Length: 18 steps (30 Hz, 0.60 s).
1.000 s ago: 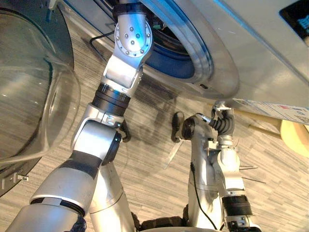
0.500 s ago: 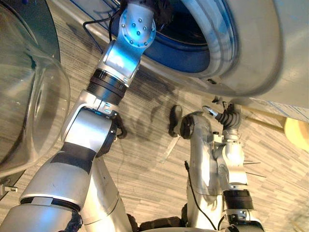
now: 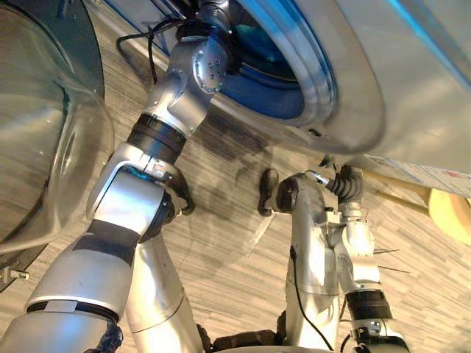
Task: Pick up the laundry basket with both hands and put the clothes into the washing machine.
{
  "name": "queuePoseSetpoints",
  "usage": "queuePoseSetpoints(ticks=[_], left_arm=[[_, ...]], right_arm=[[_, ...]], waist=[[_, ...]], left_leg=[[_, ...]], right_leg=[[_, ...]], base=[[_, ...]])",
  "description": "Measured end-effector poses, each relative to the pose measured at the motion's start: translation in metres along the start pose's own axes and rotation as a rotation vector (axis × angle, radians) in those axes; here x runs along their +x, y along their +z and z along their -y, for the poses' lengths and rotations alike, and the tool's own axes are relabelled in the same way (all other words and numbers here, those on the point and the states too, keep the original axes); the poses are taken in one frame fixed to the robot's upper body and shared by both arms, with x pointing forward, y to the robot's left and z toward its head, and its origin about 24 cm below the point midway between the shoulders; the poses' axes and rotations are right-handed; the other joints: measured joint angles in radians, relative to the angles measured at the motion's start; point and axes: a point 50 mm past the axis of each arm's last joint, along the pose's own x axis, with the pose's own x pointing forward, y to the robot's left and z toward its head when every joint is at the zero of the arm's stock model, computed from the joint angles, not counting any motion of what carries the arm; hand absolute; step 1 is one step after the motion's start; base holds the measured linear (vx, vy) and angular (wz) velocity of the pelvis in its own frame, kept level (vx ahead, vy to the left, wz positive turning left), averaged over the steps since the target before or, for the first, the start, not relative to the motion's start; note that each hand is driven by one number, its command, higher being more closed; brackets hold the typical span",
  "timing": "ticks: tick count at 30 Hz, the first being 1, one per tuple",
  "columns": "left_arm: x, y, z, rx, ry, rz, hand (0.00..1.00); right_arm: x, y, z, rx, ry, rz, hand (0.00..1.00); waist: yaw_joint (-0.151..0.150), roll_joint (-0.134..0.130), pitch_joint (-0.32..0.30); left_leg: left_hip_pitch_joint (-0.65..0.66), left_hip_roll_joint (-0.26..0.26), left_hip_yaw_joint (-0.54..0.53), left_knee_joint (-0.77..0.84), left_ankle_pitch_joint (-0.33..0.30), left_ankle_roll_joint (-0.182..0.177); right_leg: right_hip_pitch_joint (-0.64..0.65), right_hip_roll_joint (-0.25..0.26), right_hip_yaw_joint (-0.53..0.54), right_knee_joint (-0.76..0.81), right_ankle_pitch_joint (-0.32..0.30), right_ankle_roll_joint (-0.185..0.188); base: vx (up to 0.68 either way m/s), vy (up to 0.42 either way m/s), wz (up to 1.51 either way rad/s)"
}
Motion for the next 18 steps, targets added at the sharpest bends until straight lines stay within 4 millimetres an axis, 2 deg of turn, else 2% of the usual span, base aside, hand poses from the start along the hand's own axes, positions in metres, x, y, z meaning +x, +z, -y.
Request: queuePoseSetpoints(ticks=[7, 10, 12, 13, 14, 15, 16, 17, 18], left_arm=[[-0.043, -0.026, -0.007, -0.105, 0.155, -0.113, 0.0], [-0.079, -0.049, 0.008, -0.202, 0.173, -0.263, 0.0], [-0.132, -0.076, 0.031, -0.315, 0.134, -0.468, 0.0], [-0.147, -0.081, 0.038, -0.354, 0.114, -0.516, 0.0], [-0.18, -0.087, 0.052, -0.428, 0.069, -0.612, 0.0], [-0.21, -0.088, 0.066, -0.53, 0.038, -0.699, 0.0], [-0.226, -0.087, 0.072, -0.569, 0.028, -0.745, 0.0], [-0.258, -0.086, 0.081, -0.629, 0.012, -0.836, 0.0], [-0.286, -0.085, 0.088, -0.68, -0.002, -0.925, 0.0]], right_arm=[[-0.019, -0.016, -0.004, -0.029, -0.014, -0.078, 0.0], [-0.023, -0.024, -0.004, -0.04, -0.016, -0.128, 0.0], [-0.028, -0.031, -0.001, -0.055, -0.027, -0.173, 0.0], [-0.031, -0.033, 0.0, -0.058, -0.033, -0.188, 0.0], [-0.038, -0.04, 0.005, -0.068, -0.053, -0.228, 0.0], [-0.047, -0.049, 0.012, -0.083, -0.079, -0.279, 0.0], [-0.053, -0.054, 0.016, -0.094, -0.092, -0.309, 0.0], [-0.065, -0.065, 0.023, -0.106, -0.115, -0.377, 0.0], [-0.074, -0.075, 0.029, -0.115, -0.135, -0.437, 0.0]], waist=[[0.038, 0.002, -0.001], [0.051, 0.005, -0.002], [0.056, 0.013, -0.006], [0.06, 0.014, -0.006], [0.067, 0.024, -0.012], [0.076, 0.045, -0.031], [0.078, 0.054, -0.048], [0.09, 0.065, -0.089], [0.105, 0.071, -0.099]], left_leg=[[0.099, -0.01, -0.001, -0.108, 0.027, -0.023], [0.154, -0.011, -0.002, -0.153, 0.039, -0.032], [0.246, -0.01, 0.005, -0.205, 0.042, -0.038], [0.279, -0.01, 0.009, -0.223, 0.044, -0.041], [0.35, -0.01, 0.012, -0.262, 0.047, -0.046], [0.412, -0.01, 0.013, -0.302, 0.05, -0.051], [0.442, -0.011, 0.016, -0.324, 0.051, -0.053], [0.502, -0.015, 0.029, -0.371, 0.054, -0.059], [0.593, -0.02, 0.049, -0.427, 0.059, -0.066]], right_leg=[[0.101, -0.001, -0.03, -0.094, 0.008, -0.014], [0.156, 0.001, -0.041, -0.135, 0.011, -0.02], [0.244, 0.004, -0.053, -0.186, 0.012, -0.024], [0.274, 0.004, -0.054, -0.203, 0.013, -0.025], [0.348, 0.007, -0.065, -0.247, 0.014, -0.027], [0.417, 0.009, -0.08, -0.292, 0.017, -0.032], [0.448, 0.01, -0.085, -0.315, 0.019, -0.035], [0.5, 0.011, -0.087, -0.359, 0.023, -0.037], [0.579, 0.013, -0.088, -0.409, 0.029, -0.034]], base=[[0.02, -0.034, 0.05], [0.03, -0.058, 0.02], [0.04, -0.065, 0.0], [0.05, -0.073, -0.01], [0.07, -0.072, 0.04], [0.07, -0.069, 0.06], [0.09, -0.066, 0.06], [0.12, -0.071, -0.01], [0.13, -0.075, -0.04]])
